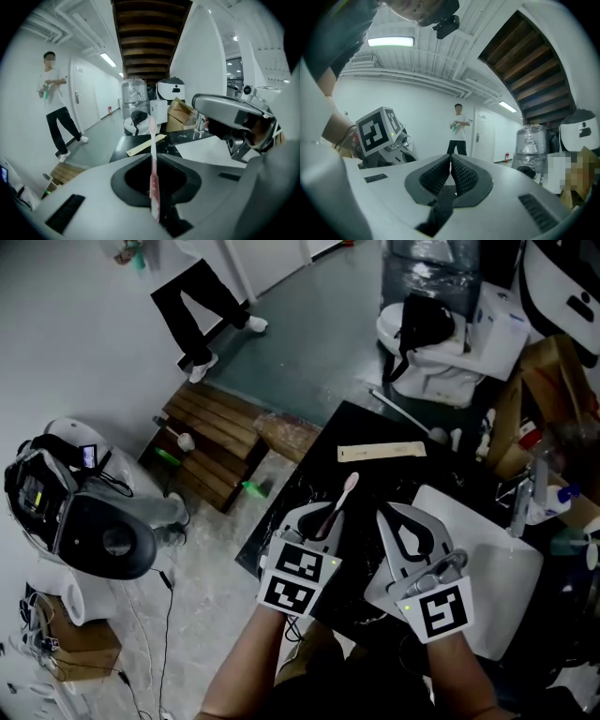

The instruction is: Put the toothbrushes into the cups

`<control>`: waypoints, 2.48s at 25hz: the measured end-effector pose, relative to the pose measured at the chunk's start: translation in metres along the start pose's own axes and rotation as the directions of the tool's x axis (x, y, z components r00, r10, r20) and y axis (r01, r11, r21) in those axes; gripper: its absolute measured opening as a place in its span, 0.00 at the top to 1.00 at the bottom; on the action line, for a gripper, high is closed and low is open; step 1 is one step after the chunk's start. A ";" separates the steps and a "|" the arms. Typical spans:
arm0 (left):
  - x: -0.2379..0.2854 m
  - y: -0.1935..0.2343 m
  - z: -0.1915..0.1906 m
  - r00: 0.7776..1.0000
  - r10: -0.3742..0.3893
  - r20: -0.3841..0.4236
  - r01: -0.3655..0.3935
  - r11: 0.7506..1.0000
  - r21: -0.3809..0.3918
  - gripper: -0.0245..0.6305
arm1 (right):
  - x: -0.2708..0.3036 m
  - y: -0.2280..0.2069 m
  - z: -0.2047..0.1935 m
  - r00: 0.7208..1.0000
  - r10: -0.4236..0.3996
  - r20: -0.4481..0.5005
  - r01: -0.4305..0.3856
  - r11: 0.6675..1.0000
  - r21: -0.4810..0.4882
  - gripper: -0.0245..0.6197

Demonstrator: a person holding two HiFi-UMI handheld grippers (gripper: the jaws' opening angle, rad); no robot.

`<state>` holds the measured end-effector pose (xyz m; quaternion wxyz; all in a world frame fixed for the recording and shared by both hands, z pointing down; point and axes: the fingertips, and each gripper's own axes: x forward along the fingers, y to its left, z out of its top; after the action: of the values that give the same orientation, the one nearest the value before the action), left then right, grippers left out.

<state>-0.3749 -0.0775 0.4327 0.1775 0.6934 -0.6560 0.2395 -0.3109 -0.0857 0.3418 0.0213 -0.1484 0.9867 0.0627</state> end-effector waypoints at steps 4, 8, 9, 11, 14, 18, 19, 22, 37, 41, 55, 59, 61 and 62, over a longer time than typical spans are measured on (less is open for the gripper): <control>-0.014 -0.008 0.022 0.993 0.051 0.104 -0.055 0.998 0.035 0.90 | -0.007 0.003 0.006 1.000 0.017 0.013 -0.017 1.000 -0.004 0.91; -0.031 -0.012 0.045 0.970 0.104 0.220 -0.117 0.992 0.046 0.90 | -0.012 0.008 0.015 0.999 0.032 0.030 -0.032 0.999 -0.001 0.91; -0.036 -0.012 0.049 0.962 0.119 0.246 -0.134 0.990 0.044 0.90 | -0.014 0.010 0.017 0.999 0.038 0.031 -0.038 0.999 -0.004 0.91; -0.043 -0.013 0.058 0.943 0.146 0.299 -0.166 0.985 0.042 0.90 | -0.016 0.014 0.021 0.998 0.048 0.032 -0.048 0.999 -0.010 0.91; -0.054 -0.016 0.071 0.907 0.174 0.383 -0.203 0.978 0.038 0.90 | -0.020 0.017 0.027 0.997 0.057 0.042 -0.057 0.998 -0.019 0.91; -0.068 -0.026 0.088 0.844 0.178 0.506 -0.232 0.972 0.046 0.90 | -0.028 0.021 0.034 0.997 0.060 0.055 -0.060 0.998 -0.005 0.91; -0.070 -0.028 0.091 0.831 0.180 0.526 -0.238 0.970 0.045 0.90 | -0.030 0.021 0.036 0.997 0.059 0.056 -0.058 0.998 -0.008 0.91; -0.075 -0.033 0.095 0.809 0.186 0.557 -0.248 0.968 0.038 0.90 | -0.035 0.019 0.039 0.997 0.045 0.056 -0.044 0.999 -0.016 0.91; -0.080 -0.063 0.109 0.800 0.078 0.595 -0.231 0.955 0.184 0.90 | -0.051 0.001 0.049 0.995 -0.062 0.072 0.064 0.998 -0.021 0.91; -0.072 -0.075 0.123 0.789 -0.020 0.615 -0.168 0.955 0.246 0.90 | -0.060 -0.015 0.048 0.987 -0.153 0.053 0.155 0.987 -0.045 0.91; -0.059 -0.168 0.149 0.664 -0.490 0.565 0.210 0.847 0.488 0.90 | -0.156 -0.063 0.060 0.757 -0.653 0.008 0.650 0.752 -0.112 0.91; -0.067 -0.205 0.153 0.588 -0.590 0.553 0.341 0.801 0.492 0.90 | -0.199 -0.068 0.077 0.635 -0.772 0.026 0.766 0.626 -0.144 0.91; -0.074 -0.225 0.153 0.550 -0.643 0.533 0.377 0.761 0.529 0.90 | -0.223 -0.065 0.085 0.577 -0.816 0.037 0.810 0.566 -0.153 0.91; -0.078 -0.236 0.153 0.530 -0.665 0.526 0.391 0.742 0.545 0.90 | -0.235 -0.063 0.088 0.551 -0.833 0.037 0.827 0.540 -0.159 0.91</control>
<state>-0.1268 -0.0810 0.2792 -0.1466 0.9176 -0.3694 0.0113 -0.0657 -0.0663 0.2616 0.0157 -0.6001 0.7908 0.1196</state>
